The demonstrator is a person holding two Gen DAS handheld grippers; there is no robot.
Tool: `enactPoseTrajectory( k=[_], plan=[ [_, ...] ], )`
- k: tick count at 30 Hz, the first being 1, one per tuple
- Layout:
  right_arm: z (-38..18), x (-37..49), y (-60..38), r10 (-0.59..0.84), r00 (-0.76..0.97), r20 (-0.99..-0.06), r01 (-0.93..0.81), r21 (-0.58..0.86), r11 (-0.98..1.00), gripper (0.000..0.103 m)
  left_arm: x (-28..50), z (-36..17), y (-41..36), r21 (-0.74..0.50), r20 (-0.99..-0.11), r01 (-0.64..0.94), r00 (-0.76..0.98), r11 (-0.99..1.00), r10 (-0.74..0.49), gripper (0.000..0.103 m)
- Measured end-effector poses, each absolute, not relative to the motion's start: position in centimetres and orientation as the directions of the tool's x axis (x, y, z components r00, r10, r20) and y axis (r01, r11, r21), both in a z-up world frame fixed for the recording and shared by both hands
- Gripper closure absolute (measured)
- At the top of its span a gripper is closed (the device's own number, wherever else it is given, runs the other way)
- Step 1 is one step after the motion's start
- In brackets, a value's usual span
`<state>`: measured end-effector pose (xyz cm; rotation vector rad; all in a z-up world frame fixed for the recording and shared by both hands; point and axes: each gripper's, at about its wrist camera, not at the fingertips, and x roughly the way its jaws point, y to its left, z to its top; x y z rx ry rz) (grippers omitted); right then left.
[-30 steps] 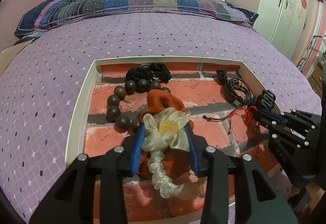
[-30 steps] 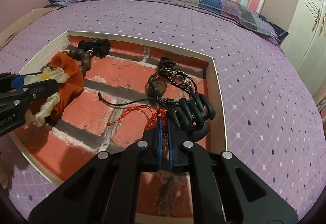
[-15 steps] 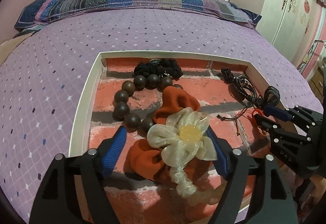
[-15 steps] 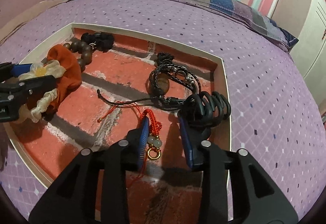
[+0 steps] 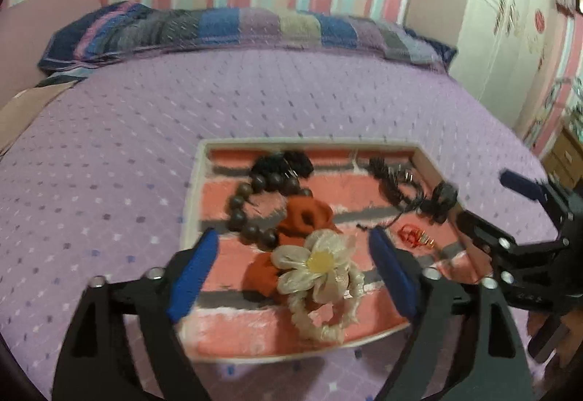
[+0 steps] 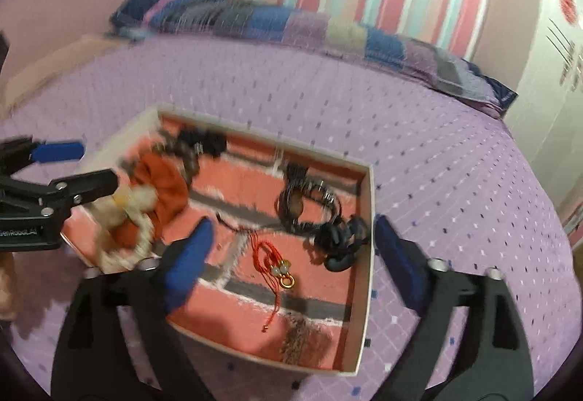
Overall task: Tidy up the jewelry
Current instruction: 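Open both grippers to drop the flower scrunchie and tassel charm into the tray, then move the right gripper to the white-band watch while the left approaches the red-bead hair tie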
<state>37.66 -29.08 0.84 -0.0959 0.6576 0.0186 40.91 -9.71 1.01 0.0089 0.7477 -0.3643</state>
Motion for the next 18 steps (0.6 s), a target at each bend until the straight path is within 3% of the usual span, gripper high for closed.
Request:
enactPoseTrajectory(
  k=[4,8,18],
  plan=[
    [2.0,34.6,-29.4,-0.008,0.806,-0.591,-0.011,-0.028,1.000,0.004,37.6,2.8,-7.4,-0.126,-0.646,0.306,0.696,0.944,-0.312,0.015],
    [2.1,30.6,-29.1,-0.049,0.815,-0.578,0.024,-0.052,0.998,0.004,33.0,2.7,-6.2,-0.074,-0.637,0.288,0.723,0.955,-0.267,0.013],
    [0.7,21.4,-26.9,-0.111,0.806,-0.582,0.085,-0.071,0.994,0.004,22.9,1.9,-3.5,-0.107,-0.628,0.259,0.731,0.960,-0.267,0.012]
  ],
)
